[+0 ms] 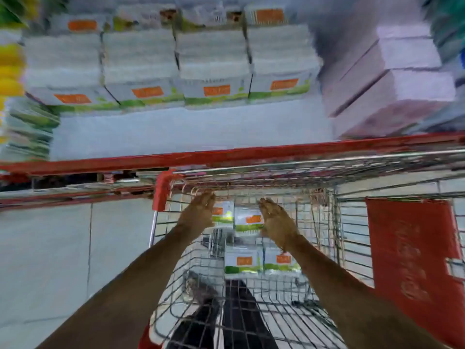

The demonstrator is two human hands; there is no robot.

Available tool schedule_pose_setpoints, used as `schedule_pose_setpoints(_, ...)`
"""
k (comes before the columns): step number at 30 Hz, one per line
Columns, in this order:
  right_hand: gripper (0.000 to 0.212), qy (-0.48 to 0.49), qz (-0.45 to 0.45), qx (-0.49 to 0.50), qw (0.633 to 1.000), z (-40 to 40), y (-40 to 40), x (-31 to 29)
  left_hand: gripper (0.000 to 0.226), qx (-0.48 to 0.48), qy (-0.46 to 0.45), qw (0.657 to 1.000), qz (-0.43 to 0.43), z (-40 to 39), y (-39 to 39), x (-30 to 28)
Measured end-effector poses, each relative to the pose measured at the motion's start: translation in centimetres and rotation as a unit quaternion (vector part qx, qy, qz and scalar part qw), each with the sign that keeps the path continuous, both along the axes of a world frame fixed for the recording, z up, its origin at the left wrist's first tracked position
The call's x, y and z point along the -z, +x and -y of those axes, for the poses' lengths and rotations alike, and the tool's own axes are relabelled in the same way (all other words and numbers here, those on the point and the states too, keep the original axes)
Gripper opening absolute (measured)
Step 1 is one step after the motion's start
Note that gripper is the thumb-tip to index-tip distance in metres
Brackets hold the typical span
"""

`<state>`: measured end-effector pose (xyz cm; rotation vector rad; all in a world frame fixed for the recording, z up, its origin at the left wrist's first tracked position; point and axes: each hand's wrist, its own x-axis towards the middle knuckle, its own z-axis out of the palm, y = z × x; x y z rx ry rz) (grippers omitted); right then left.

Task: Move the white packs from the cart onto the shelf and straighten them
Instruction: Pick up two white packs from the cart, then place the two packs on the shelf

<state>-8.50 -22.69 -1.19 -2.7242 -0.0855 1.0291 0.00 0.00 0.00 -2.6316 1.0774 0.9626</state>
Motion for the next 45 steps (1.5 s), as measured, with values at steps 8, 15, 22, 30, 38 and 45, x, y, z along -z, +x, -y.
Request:
schedule_pose_setpoints(8,0.100,0.064,-0.007,0.048,0.997,0.3,0.9,1.8,0.087,-0.127,-0.009,0.991,-0.049,1.9,1.3,1.7)
schedule_pose_setpoints(15,0.064,0.061,0.039,0.094,0.993,-0.2,-1.0,0.1,0.068,-0.179,-0.048,0.982,-0.045,1.4,-1.5,-0.5)
schedule_pose_setpoints(22,0.076,0.002,0.159,-0.003,0.987,-0.8,-2.8,-3.6,0.060,-0.162,-0.075,0.984,-0.024,-0.2,-3.3,-4.2)
schedule_pose_setpoints(30,0.065,0.025,0.278,0.050,0.959,-1.8,-4.4,-15.0,0.075,-0.122,-0.227,0.963,0.081,-3.0,-3.6,-13.2)
schedule_pose_setpoints(38,0.055,0.045,0.394,0.076,0.915,-4.0,-1.8,-24.6,0.062,-0.153,-0.325,0.927,0.107,-5.6,-0.8,-22.7)
schedule_pose_setpoints(45,0.058,0.072,0.463,0.059,0.881,-8.5,4.0,-28.9,0.061,-0.199,-0.346,0.898,0.184,-10.5,3.5,-27.9)
